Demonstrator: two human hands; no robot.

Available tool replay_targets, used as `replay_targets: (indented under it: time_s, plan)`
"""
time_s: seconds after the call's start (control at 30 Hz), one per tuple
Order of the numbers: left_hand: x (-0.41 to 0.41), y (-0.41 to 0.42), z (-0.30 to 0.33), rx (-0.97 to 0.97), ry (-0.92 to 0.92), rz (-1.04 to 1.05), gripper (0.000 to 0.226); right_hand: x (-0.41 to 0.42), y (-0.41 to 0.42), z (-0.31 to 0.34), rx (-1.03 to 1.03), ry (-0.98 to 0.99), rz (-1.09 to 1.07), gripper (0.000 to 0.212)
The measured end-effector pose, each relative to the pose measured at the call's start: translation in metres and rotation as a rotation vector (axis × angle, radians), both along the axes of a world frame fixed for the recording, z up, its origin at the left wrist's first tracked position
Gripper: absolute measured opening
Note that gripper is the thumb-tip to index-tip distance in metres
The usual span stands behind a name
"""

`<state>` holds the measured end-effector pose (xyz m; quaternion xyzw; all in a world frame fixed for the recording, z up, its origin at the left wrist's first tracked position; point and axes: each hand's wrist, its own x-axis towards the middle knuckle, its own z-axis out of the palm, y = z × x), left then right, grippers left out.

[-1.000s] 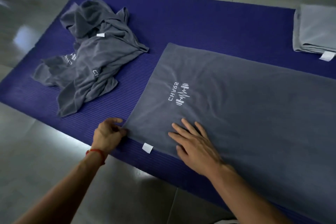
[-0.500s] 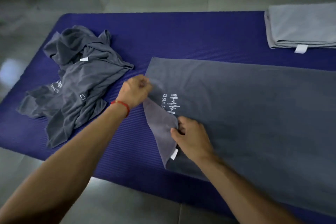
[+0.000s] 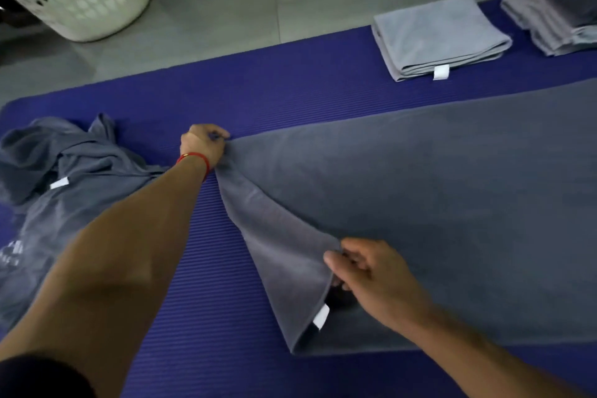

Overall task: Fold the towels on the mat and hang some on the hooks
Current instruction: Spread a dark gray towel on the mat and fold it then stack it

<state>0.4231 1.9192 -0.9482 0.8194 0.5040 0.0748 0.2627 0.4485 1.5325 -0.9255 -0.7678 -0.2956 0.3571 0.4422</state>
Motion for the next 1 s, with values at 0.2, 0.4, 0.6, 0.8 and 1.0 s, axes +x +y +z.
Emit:
replay_targets:
  time_s: [0.2, 0.4, 0.6, 0.8, 1.0]
  plan:
    - [0.056, -0.054, 0.062, -0.077, -0.118, -0.317, 0.023, 0.070, -0.068, 0.017, 0.039, 0.040, -0.350, 0.026]
    - [0.152, -0.126, 0.102, 0.084, -0.100, -0.741, 0.009, 0.137, -0.155, 0.006, 0.149, 0.155, -0.783, 0.027]
    - [0.284, -0.231, 0.102, 0.149, -0.266, -0.855, 0.005, 0.180, -0.252, -0.003, 0.159, 0.025, -1.195, 0.014]
    - [0.415, -0.364, 0.100, 0.284, -0.262, -1.001, 0.020, 0.215, -0.364, -0.023, -0.153, -0.269, -1.401, 0.014]
    - [0.514, -0.461, 0.067, 0.312, -0.252, -1.005, 0.020, 0.269, -0.416, -0.062, -0.407, -0.497, -1.488, 0.025]
